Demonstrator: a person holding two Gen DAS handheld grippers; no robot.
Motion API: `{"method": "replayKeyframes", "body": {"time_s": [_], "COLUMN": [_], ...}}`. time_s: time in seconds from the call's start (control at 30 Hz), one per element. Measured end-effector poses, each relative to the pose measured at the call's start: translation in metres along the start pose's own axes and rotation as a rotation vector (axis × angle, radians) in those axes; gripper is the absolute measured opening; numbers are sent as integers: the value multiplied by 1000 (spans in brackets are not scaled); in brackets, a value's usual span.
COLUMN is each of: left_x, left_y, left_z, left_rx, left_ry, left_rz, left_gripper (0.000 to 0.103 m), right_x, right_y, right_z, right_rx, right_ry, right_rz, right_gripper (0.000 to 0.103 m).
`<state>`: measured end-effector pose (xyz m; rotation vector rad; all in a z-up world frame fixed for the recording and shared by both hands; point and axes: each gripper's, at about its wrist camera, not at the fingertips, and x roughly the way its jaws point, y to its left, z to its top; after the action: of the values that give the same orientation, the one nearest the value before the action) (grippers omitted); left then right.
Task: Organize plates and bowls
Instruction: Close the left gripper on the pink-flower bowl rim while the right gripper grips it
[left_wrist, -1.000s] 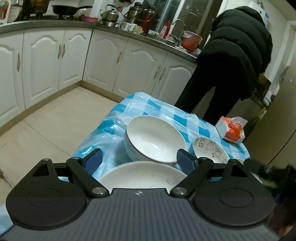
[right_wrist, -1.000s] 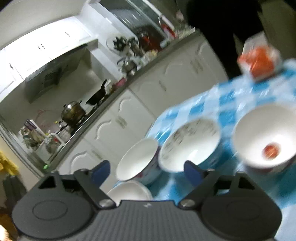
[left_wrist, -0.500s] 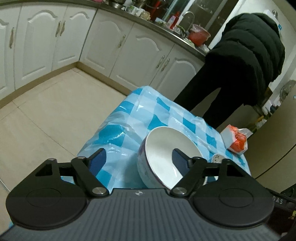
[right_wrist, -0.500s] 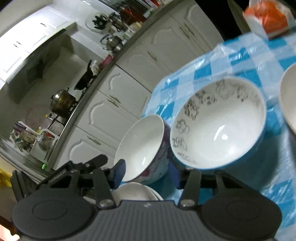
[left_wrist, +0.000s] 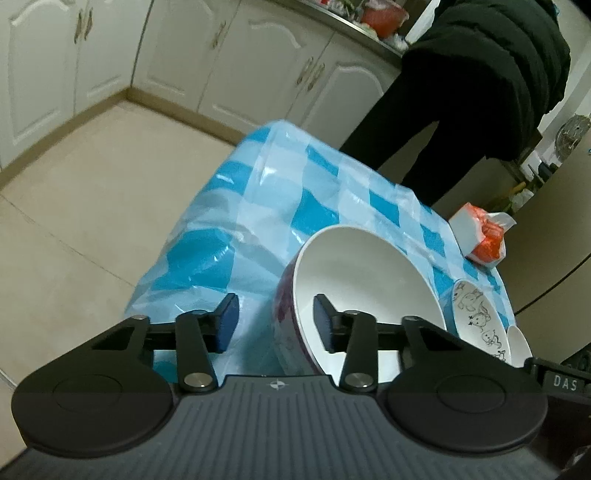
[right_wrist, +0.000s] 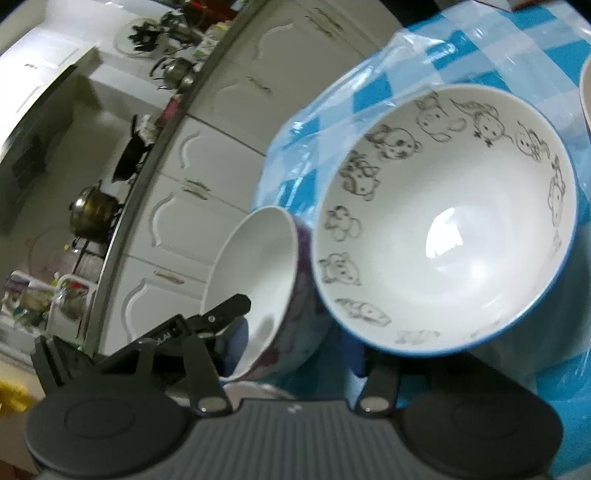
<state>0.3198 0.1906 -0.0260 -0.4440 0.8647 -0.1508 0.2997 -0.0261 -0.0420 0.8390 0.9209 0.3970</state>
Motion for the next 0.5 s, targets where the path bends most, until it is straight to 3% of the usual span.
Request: {"method": "replayKeyframes", "body": {"time_s": [0.2,0.4,0.5], "left_x": [9,8,8], "left_y": [0,-2,-3], "left_z": [5,3,2], "left_rx": [13,37,37], "left_ry": [54,56,43], "left_rz": [-37,-42,-38], "left_gripper": [28,25,23], "right_x": [8,7,11], "right_y": [-3,1,10], "right_z": [2,7,7], "right_rx": [47,27,-24], "right_ry": [9,-7,-9], "right_rz": [-8,23,-11], "right_gripper": [63,61,61]}}
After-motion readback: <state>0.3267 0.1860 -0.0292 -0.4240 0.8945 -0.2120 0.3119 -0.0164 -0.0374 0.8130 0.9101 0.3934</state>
